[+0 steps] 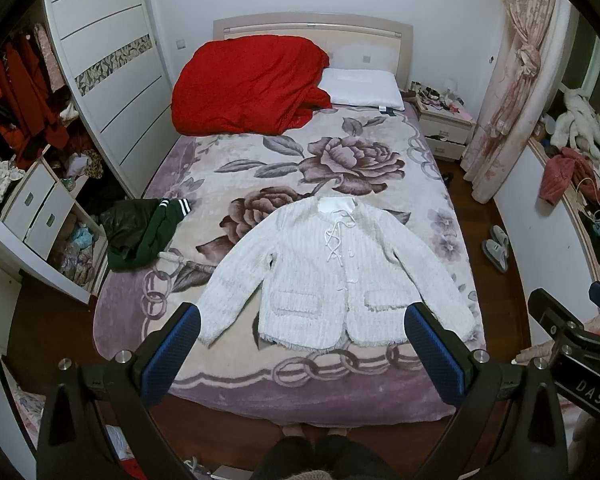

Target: Fold large clothes

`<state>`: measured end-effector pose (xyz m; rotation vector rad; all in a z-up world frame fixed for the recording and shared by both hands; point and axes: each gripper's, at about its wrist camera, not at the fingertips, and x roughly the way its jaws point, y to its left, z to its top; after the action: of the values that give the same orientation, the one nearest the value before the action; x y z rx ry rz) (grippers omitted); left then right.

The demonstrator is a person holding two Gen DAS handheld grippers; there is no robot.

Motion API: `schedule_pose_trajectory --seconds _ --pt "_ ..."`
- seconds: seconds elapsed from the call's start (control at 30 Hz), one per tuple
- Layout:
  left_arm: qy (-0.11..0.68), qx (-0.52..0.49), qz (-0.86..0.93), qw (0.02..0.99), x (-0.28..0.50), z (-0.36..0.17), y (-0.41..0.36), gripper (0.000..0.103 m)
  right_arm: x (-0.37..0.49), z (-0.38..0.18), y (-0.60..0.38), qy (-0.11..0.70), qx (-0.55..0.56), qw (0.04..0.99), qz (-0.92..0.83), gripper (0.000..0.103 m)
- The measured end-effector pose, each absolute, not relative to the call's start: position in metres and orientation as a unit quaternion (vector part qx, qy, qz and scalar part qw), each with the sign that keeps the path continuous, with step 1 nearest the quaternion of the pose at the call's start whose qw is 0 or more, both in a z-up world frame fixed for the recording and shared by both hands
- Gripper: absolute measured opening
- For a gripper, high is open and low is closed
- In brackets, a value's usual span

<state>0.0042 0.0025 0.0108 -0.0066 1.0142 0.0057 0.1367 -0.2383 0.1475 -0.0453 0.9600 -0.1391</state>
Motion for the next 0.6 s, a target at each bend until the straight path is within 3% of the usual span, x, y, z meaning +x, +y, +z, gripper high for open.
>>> schedule_pose_trajectory --seconds 0.6 --pt "0.483 -0.004 0.002 0.876 0.015 0.027 0.004 0.103 0.135 0.145 -0.237 0.459 -0.021 0.886 -0.068 0.103"
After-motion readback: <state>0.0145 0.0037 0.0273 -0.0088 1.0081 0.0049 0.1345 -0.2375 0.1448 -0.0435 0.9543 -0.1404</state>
